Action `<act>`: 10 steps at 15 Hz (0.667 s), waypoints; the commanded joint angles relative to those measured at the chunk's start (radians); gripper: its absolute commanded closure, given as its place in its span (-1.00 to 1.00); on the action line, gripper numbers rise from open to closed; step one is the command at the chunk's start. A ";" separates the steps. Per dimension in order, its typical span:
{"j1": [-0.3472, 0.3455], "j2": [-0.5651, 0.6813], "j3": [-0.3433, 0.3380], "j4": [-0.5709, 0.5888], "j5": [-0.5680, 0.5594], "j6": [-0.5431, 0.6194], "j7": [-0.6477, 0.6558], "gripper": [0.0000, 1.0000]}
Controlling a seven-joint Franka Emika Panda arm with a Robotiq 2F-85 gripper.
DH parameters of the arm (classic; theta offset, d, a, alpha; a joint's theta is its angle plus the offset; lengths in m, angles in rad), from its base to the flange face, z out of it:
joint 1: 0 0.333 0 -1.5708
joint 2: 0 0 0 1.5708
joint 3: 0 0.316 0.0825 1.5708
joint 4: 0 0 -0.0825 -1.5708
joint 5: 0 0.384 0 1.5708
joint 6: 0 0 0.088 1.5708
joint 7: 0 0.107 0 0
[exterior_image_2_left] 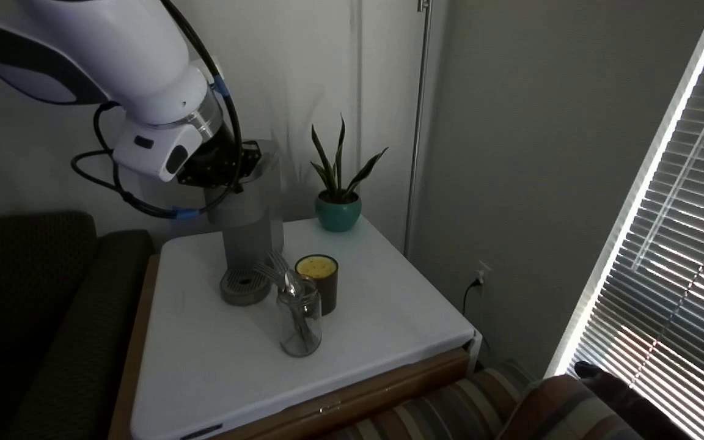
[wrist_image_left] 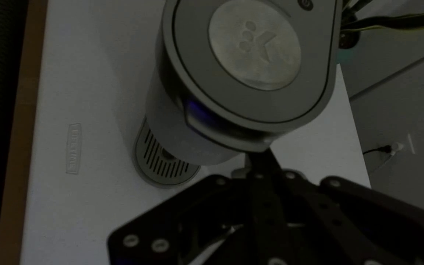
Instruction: Close the coffeemaker then open it
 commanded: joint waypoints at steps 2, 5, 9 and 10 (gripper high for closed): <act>-0.010 0.002 0.003 0.025 0.021 -0.021 -0.032 1.00; -0.013 -0.001 0.005 0.034 0.046 -0.025 -0.044 1.00; -0.013 -0.005 0.004 0.041 0.041 -0.020 -0.043 1.00; -0.013 -0.006 0.004 0.043 0.041 -0.020 -0.044 1.00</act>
